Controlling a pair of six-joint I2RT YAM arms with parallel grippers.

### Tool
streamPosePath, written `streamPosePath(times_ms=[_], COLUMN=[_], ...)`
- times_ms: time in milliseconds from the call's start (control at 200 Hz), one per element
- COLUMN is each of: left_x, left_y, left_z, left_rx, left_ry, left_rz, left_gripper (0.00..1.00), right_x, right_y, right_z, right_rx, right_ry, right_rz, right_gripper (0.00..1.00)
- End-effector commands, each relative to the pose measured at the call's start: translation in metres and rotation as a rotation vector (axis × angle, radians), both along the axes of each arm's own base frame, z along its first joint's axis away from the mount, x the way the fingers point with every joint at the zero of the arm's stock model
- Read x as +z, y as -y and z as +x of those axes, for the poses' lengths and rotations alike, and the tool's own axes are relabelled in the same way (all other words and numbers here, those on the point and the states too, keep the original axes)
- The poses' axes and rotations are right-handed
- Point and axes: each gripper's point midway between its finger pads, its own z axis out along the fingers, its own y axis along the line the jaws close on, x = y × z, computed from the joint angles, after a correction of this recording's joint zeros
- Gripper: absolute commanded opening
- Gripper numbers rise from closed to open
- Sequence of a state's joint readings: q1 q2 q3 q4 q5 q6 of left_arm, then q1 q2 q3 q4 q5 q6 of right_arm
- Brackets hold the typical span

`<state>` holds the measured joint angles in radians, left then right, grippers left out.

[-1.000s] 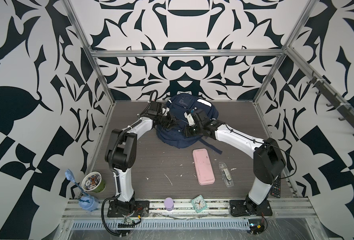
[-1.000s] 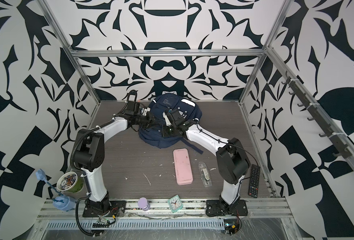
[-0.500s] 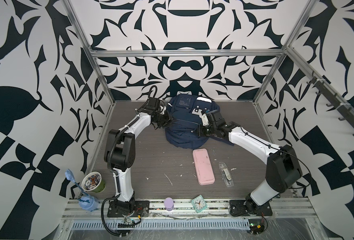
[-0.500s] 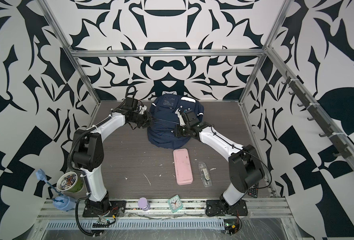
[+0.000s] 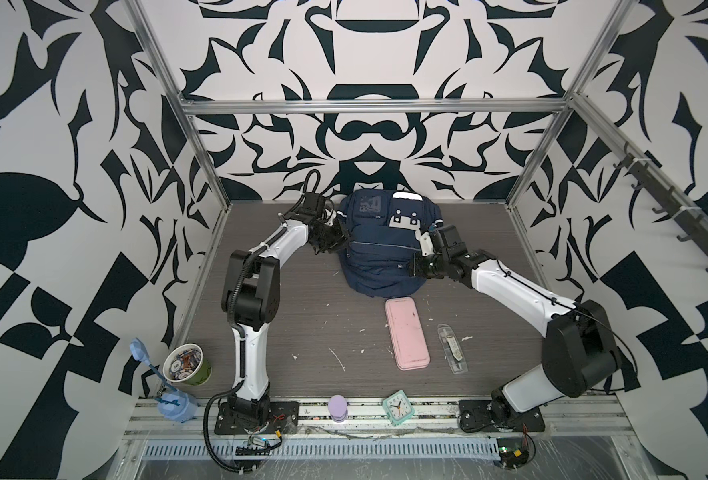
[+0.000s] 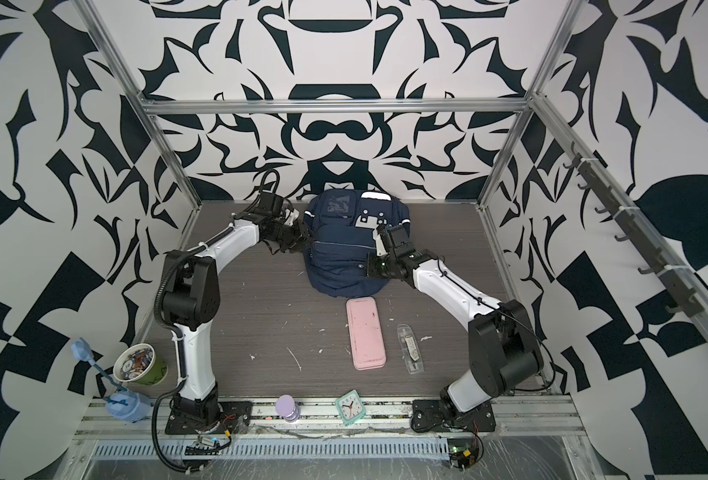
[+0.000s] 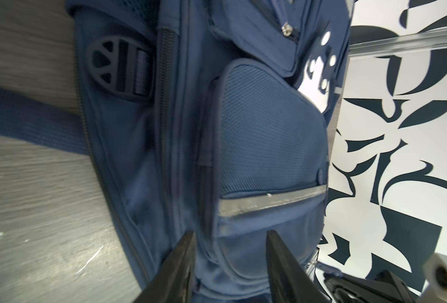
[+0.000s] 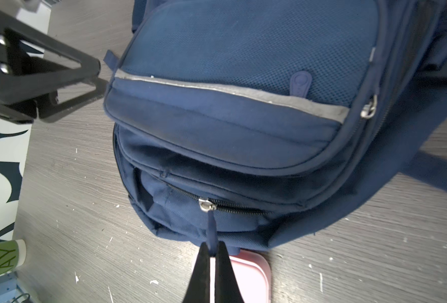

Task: Pack books, pencil case, and school supplies into a backpack
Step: Unzip the student bag at the top-center of the table.

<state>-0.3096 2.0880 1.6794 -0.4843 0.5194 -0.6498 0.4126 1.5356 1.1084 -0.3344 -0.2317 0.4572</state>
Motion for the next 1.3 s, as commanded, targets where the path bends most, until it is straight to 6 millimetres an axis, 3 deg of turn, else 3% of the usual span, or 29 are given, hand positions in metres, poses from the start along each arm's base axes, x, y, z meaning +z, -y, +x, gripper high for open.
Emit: streamPosePath(times_ms=[0,300,820,1295], left_x=[-0.002,-0.006,-0.016,0.009], left_y=[0.004,0.026,0.021,0.048], left_z=[0.000,0.003,-0.006,-0.008], left_rx=[-0.017,-0.047,-0.041,-0.072], left_ry=[-0.008,-0.017,-0.035,0.001], left_rz=[0.013,-0.011,0.003,-0.083], left_gripper=[0.47,0.45,0.36,0.22], right_x=[0.012,0.009,0.006,0.011], right_y=[0.006,0.001,-0.004,-0.064], right_z=[0.000,-0.003,-0.006,-0.002], right_rx=[0.003,0.017,0.035,0.130], right_ry=[0.036,0.020,0.012,0.023], right_rz=[-0.004,0.017,0.038,0.062], right_gripper=[0.00,0.00,0.00,0.00])
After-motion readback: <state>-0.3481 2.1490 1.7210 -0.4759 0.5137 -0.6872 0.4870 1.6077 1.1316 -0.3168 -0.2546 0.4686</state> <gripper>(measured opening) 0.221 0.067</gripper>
